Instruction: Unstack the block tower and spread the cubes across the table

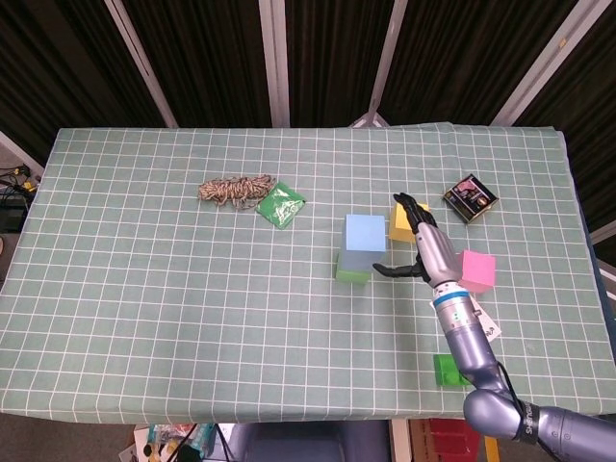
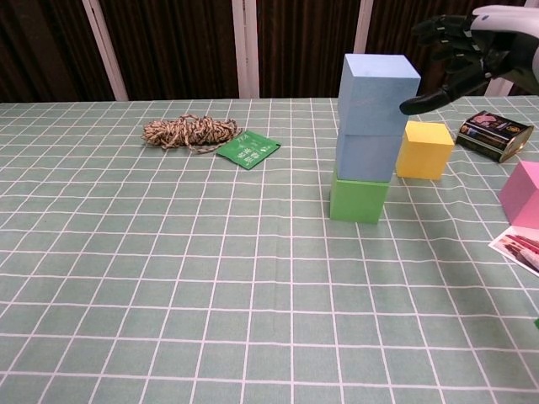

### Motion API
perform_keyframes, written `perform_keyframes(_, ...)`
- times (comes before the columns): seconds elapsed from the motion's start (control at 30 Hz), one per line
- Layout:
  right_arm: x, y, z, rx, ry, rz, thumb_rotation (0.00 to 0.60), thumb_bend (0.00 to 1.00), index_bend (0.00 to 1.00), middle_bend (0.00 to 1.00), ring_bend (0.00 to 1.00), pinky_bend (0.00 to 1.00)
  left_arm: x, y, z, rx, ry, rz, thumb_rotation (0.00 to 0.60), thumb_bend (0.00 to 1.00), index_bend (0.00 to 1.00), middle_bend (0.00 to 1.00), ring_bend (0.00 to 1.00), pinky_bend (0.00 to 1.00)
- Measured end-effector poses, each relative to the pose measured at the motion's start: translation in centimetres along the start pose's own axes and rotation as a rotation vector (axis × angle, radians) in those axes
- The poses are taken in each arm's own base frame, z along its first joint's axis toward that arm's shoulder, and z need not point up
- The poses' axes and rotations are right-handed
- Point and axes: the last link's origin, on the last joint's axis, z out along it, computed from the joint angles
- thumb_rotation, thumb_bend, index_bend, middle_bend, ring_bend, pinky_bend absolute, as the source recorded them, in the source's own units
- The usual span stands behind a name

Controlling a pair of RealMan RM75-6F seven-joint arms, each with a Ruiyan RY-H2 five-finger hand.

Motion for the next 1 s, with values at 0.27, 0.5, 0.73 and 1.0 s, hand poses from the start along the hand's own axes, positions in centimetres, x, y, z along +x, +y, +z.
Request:
perform_keyframes(0.27, -1.4, -1.9, 0.3, 0.020, 0.001, -0.034, 0.600, 0.15, 0.00, 0.10, 0.00, 0.00, 0.0, -0.1, 0.0, 0.003, 0.000, -0.002, 0.600, 0.19, 0.17, 0.00, 0.00, 0.08)
perform_keyframes(0.5, -2.9, -2.6, 1.1, 0.003, -0.022, -0.081, 0.600, 0.15, 0.00, 0.11, 0.00, 0.00, 0.2, -0.2, 0.1, 0.007, 0.004, -0.003, 0.600, 0.19, 0.17, 0.00, 0.00, 0.08)
perform_keyframes(0.73, -3.4, -3.0, 2.1, -0.011, -0.006, -0.113, 0.600, 0.15, 0.11, 0.36, 0.11, 0.00, 0.1, -0.1, 0.2, 0.005, 0.003, -0.004, 0.600, 0.19, 0.17, 0.00, 0.00, 0.08)
perform_keyframes(1.0, -3.1, -3.3, 2.5, -0.017, 0.060, -0.084, 0.600, 0.17, 0.23, 0.63, 0.31, 0.00, 0.1, -0.1, 0.2, 0.003, -0.001, -0.001, 0.600, 0.19, 0.17, 0.00, 0.00, 0.08)
